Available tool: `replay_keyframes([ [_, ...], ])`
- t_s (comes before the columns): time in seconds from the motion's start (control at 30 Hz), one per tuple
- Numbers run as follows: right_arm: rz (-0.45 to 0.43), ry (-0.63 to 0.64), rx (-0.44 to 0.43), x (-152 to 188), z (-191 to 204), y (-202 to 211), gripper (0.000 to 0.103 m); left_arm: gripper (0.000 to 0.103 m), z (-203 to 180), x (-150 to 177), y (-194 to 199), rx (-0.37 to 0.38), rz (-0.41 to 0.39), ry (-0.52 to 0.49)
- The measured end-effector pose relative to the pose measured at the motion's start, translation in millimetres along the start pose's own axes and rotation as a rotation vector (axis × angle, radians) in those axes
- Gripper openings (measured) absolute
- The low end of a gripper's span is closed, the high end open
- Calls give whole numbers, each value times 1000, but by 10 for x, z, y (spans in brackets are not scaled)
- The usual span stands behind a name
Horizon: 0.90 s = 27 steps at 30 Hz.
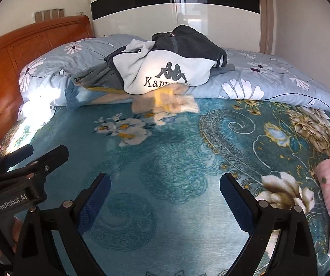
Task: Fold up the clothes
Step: 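Move both grippers toward the clothes pile on the bed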
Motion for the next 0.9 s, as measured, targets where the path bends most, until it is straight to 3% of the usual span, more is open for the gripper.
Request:
replay_keyframes([
  [0.13, -27, -50, 9, -25, 53, 4, 97, 103, 49, 13, -21, 44, -2, -19],
  [0.23, -48, -88, 15, -44, 93, 7, 103, 103, 130, -48, -2, 19, -21, -35],
  [0.43, -90, -161, 11, -101, 177, 11, 103, 103, 309, -168, 179, 2, -123, 1],
  [0.63, -125, -173, -55, -66, 123, 98, 103, 103, 322, -178, 142, 125, -56, 0],
  [0.9, -159, -174, -52, -97, 145, 269, 103, 103, 371, -226, 205, 89, -88, 27],
])
Point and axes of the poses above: each gripper's, at about its wrist camera, not at the fingertips, and y roughly against the way its jaws point, z to its left, x to its underside, the point moved 3 cm from there along -y, roughly the way its jaws point, and after that the axes turned 1 degree about x, right-handed, at the moved point
